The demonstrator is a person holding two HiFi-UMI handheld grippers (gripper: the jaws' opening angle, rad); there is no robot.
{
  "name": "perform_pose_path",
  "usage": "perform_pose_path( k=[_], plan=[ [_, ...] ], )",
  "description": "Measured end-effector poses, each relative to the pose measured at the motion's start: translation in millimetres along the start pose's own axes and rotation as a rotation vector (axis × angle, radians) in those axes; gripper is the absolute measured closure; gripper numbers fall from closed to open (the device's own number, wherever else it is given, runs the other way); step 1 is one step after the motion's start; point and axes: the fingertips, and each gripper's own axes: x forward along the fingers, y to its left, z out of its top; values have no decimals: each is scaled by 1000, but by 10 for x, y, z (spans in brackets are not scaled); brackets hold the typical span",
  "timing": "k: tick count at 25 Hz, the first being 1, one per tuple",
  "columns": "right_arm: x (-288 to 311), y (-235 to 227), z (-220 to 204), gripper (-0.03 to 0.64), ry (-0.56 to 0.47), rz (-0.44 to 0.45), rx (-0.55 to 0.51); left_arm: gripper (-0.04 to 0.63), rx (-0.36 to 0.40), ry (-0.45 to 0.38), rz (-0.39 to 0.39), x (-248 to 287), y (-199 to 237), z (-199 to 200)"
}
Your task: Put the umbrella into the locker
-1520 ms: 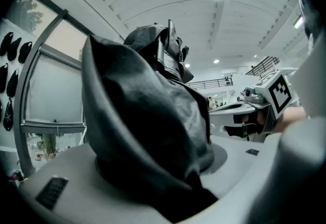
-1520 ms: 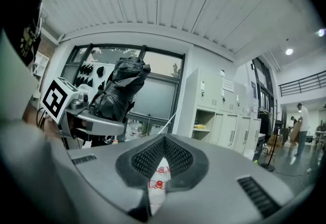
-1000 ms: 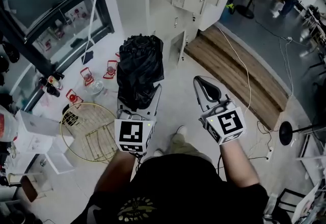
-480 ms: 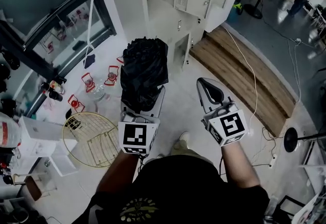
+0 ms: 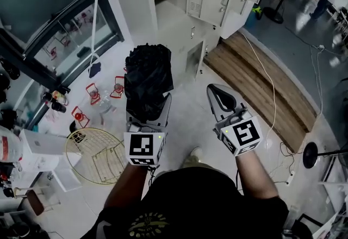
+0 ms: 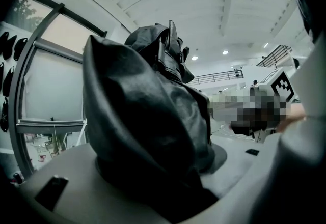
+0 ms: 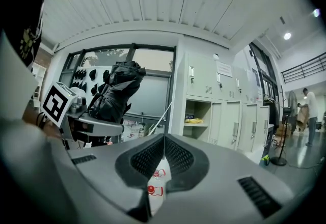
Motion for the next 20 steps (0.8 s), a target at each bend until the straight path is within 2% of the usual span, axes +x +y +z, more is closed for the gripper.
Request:
perform_pose_path(
  k=[7, 20],
  plan=[
    [163, -275, 19, 586, -10, 20, 8, 330, -3, 14, 40, 261, 92, 27],
    [352, -927, 106, 586, -59, 67, 4, 330, -23, -7, 89, 849, -24, 210]
  ],
)
